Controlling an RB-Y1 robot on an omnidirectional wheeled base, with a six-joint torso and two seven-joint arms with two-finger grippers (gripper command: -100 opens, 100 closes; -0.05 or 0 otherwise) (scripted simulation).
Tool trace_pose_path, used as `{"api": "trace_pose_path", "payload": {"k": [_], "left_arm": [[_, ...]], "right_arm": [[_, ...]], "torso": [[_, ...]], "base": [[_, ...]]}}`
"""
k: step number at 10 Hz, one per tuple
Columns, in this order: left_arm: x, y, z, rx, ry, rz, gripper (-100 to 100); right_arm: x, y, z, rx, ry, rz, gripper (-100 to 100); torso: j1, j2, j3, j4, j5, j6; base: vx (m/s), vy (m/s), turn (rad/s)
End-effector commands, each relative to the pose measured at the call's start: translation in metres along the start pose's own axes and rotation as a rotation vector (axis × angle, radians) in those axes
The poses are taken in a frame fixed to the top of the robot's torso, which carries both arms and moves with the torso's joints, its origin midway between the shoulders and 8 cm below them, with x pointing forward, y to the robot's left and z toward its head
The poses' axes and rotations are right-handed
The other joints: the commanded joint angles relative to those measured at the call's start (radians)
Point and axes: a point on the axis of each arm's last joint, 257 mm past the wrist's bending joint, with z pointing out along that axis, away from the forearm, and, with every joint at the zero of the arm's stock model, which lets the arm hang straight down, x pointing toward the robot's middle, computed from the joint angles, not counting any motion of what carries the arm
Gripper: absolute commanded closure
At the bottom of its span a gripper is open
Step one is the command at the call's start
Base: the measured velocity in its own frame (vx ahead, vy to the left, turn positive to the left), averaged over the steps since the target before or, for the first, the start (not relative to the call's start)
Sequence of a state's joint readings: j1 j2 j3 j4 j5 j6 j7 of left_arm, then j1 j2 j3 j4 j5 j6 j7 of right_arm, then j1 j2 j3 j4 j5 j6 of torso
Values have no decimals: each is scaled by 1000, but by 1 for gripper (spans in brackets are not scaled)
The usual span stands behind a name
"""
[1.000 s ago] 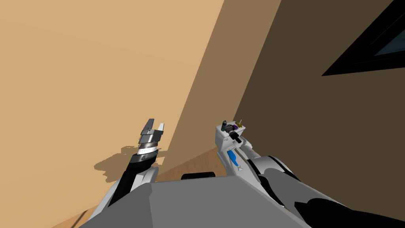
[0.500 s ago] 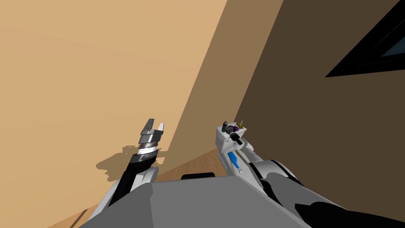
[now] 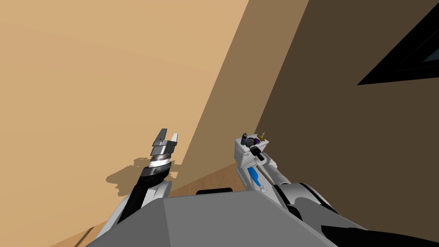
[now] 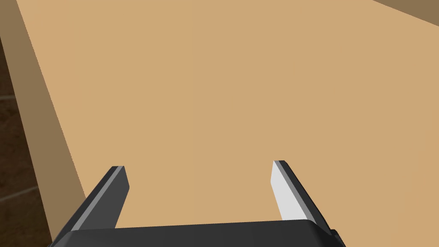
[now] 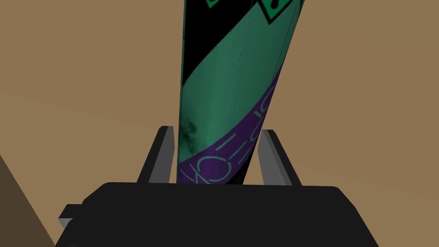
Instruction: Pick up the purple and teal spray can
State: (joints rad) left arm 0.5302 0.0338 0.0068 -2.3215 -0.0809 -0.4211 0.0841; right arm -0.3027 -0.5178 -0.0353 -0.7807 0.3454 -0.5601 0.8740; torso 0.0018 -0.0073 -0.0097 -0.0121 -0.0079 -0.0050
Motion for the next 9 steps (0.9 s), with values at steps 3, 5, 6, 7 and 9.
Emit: {"api": "trace_pose_path", "payload": {"k": [3, 5, 6, 7, 9], "left_arm": [[0, 0, 0, 0, 0, 0, 0], [0, 0, 0, 0, 0, 0, 0], [0, 0, 0, 0, 0, 0, 0], [0, 0, 0, 0, 0, 0, 0], [0, 0, 0, 0, 0, 0, 0]], "right_arm": [[14, -3, -29, 39, 13, 31, 100], [22, -2, -43, 37, 24, 28, 100], [20, 0, -48, 32, 18, 24, 100], [22, -7, -57, 61, 22, 37, 100], [26, -5, -71, 57, 26, 30, 100]], "torso": [[-1, -3, -3, -3, -3, -2], [-2, -7, -7, -6, -5, -3], [-2, -7, -7, -8, -6, -2], [-2, -5, -7, -10, -7, -1], [-4, -7, -10, -13, -10, -2]], "base": [[46, -20, 114], [49, -15, 38], [12, 1, -9], [29, -12, 116], [35, -15, 43]]}}
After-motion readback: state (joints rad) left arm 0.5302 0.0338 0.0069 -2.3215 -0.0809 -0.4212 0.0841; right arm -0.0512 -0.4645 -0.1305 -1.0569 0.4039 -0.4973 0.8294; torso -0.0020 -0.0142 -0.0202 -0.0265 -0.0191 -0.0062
